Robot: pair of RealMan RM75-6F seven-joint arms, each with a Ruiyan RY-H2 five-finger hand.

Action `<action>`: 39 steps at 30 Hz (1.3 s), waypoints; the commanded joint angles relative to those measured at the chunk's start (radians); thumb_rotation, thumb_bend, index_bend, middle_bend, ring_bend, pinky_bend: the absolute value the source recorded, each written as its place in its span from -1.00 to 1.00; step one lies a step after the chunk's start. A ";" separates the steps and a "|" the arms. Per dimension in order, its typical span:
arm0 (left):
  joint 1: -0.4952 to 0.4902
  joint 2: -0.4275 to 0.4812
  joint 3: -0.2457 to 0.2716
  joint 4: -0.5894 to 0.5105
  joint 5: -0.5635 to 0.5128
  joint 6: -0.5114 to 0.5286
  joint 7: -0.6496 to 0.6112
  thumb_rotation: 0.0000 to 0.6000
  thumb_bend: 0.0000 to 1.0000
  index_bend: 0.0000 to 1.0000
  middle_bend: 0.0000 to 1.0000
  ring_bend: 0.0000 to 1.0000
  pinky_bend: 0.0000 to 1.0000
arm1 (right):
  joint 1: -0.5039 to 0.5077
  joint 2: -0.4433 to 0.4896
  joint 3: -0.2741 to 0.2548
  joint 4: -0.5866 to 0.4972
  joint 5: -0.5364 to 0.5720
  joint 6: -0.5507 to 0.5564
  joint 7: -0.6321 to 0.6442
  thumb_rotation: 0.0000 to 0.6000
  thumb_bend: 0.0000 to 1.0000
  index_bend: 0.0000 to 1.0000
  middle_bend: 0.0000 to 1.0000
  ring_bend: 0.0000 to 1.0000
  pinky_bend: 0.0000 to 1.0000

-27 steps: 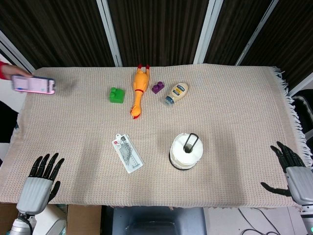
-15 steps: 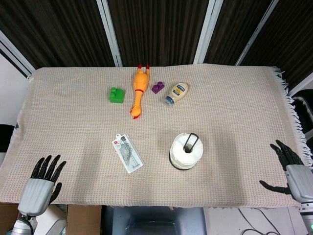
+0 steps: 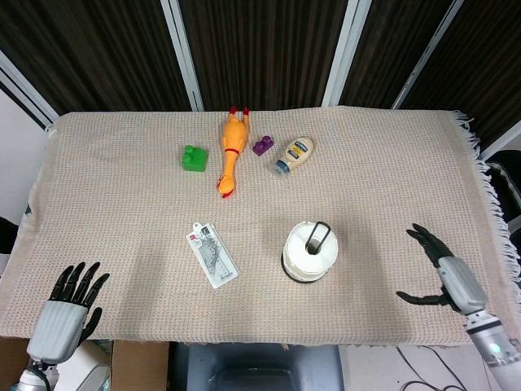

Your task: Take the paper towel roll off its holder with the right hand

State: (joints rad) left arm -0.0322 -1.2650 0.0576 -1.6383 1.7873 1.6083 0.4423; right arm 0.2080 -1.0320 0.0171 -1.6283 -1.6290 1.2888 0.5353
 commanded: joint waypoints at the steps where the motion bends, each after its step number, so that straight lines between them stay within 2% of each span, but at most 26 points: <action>1: 0.003 -0.002 0.004 0.018 0.002 0.004 -0.024 1.00 -0.12 -0.61 -0.84 -1.00 -0.77 | 0.077 -0.047 0.034 -0.049 0.035 -0.094 -0.063 1.00 -0.80 -1.00 -0.97 -0.99 -0.65; 9: 0.009 0.007 0.015 0.046 0.040 0.030 -0.067 1.00 -0.12 -0.60 -0.83 -1.00 -0.77 | 0.151 -0.126 0.078 -0.152 0.155 -0.195 -0.241 1.00 -0.88 -1.00 -0.98 -1.00 -0.72; 16: 0.009 0.001 0.021 0.079 0.040 0.023 -0.098 1.00 -0.12 -0.60 -0.82 -1.00 -0.74 | 0.208 -0.193 0.109 -0.171 0.301 -0.272 -0.390 1.00 -0.88 -1.00 -0.98 -1.00 -0.85; 22: 0.012 -0.003 0.021 0.103 0.040 0.032 -0.129 1.00 -0.13 -0.59 -0.82 -1.00 -0.74 | 0.253 -0.272 0.125 -0.144 0.379 -0.301 -0.494 1.00 -0.88 -1.00 -0.98 -1.00 -0.90; 33: 0.014 -0.002 0.029 0.138 0.061 0.047 -0.162 1.00 -0.12 -0.58 -0.81 -0.99 -0.74 | 0.298 -0.427 0.140 -0.018 0.421 -0.283 -0.575 1.00 -0.88 -0.96 -0.98 -1.00 -0.92; 36: 0.016 -0.002 0.030 0.146 0.065 0.052 -0.170 1.00 -0.13 -0.58 -0.81 -0.99 -0.74 | 0.305 -0.461 0.141 0.025 0.417 -0.283 -0.564 1.00 -0.88 -0.89 -0.93 -0.97 -0.85; 39: 0.017 -0.002 0.032 0.154 0.070 0.058 -0.177 1.00 -0.13 -0.58 -0.81 -1.00 -0.72 | 0.310 -0.496 0.144 0.074 0.405 -0.281 -0.534 1.00 -0.88 -0.78 -0.76 -0.81 -0.68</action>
State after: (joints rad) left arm -0.0156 -1.2669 0.0894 -1.4851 1.8565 1.6658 0.2658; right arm 0.5129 -1.5086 0.1588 -1.5765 -1.2175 1.0058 -0.0140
